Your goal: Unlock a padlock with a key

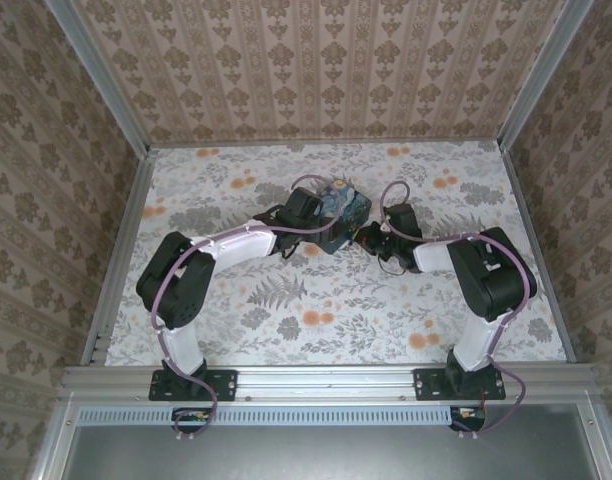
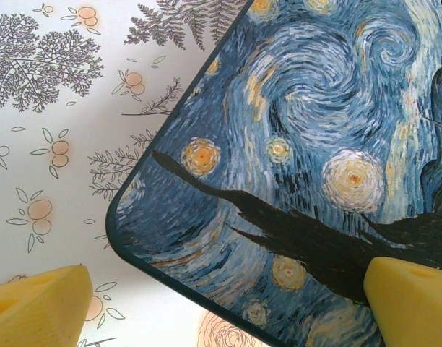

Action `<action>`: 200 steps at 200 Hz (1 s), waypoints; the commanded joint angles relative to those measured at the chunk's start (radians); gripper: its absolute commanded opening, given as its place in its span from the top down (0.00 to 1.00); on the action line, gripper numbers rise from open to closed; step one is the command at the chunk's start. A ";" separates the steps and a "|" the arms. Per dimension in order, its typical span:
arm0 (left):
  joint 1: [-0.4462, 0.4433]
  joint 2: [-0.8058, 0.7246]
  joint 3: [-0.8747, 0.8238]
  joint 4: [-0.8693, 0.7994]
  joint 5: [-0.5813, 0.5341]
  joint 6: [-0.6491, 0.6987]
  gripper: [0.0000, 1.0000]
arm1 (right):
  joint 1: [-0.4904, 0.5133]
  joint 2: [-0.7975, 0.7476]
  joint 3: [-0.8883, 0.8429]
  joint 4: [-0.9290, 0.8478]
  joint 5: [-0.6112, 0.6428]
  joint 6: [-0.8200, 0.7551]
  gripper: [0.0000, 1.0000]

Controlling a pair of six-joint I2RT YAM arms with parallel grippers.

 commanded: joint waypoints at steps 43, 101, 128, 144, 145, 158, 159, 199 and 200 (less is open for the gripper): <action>0.009 0.090 -0.056 -0.214 0.002 0.030 0.02 | -0.131 0.019 0.145 -0.165 -0.040 -0.093 1.00; 0.015 0.078 -0.040 -0.224 0.005 0.032 0.00 | -0.131 -0.061 -0.012 -0.075 -0.055 -0.067 1.00; 0.028 0.042 -0.035 -0.221 0.016 0.034 0.00 | -0.109 -0.144 -0.115 -0.037 -0.072 -0.047 1.00; 0.035 0.017 -0.029 -0.223 0.024 0.033 0.00 | -0.075 -0.199 -0.183 -0.013 -0.074 -0.031 1.00; 0.036 0.016 -0.030 -0.223 0.025 0.034 0.00 | -0.072 -0.203 -0.187 -0.012 -0.074 -0.029 1.00; 0.041 -0.011 -0.024 -0.227 0.029 0.036 0.00 | -0.030 -0.253 -0.239 0.001 -0.069 -0.017 1.00; 0.041 -0.014 -0.023 -0.228 0.029 0.036 0.00 | -0.027 -0.257 -0.242 0.001 -0.068 -0.015 1.00; 0.050 -0.113 -0.004 -0.252 0.027 0.043 0.00 | 0.186 -0.375 -0.336 -0.006 0.031 0.026 1.00; 0.049 -0.115 -0.003 -0.252 0.026 0.043 0.00 | 0.191 -0.376 -0.338 -0.005 0.035 0.027 1.00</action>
